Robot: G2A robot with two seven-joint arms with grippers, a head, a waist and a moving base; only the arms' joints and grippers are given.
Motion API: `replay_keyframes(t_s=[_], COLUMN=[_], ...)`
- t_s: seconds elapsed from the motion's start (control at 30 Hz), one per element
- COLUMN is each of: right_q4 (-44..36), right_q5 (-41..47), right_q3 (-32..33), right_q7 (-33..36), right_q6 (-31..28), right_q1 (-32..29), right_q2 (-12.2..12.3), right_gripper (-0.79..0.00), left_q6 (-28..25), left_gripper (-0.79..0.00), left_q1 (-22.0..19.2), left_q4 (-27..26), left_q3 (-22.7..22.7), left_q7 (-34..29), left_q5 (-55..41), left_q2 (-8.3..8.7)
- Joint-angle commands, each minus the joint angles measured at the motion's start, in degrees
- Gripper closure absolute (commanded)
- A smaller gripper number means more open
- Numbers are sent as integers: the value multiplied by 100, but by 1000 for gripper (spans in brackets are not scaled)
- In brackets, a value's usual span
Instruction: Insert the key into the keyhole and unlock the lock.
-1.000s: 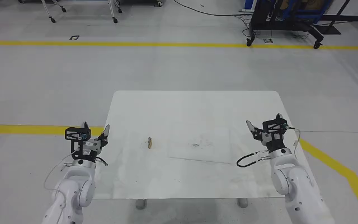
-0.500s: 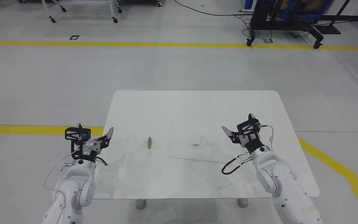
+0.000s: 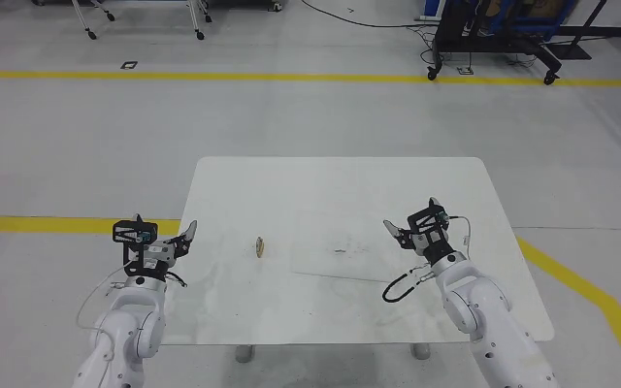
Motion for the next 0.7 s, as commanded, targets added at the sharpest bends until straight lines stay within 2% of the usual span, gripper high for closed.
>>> replay_keyframes(t_s=[0.0,0.33,0.67], right_q4=[0,421,815], right_q5=[0,-46,221], right_q3=[0,-620,-766], right_q7=[0,1,83], right_q6=[0,-931,-2471], right_q1=[0,352,748], right_q2=[0,-33,22], right_gripper=[-785,-785,-785], left_q6=[0,0,0], left_gripper=[-785,-785,-785], left_q1=[0,0,0], left_q4=[0,0,0], left_q3=[0,0,0], left_q7=[0,0,0], left_q5=[0,0,0], left_q2=[0,0,0])
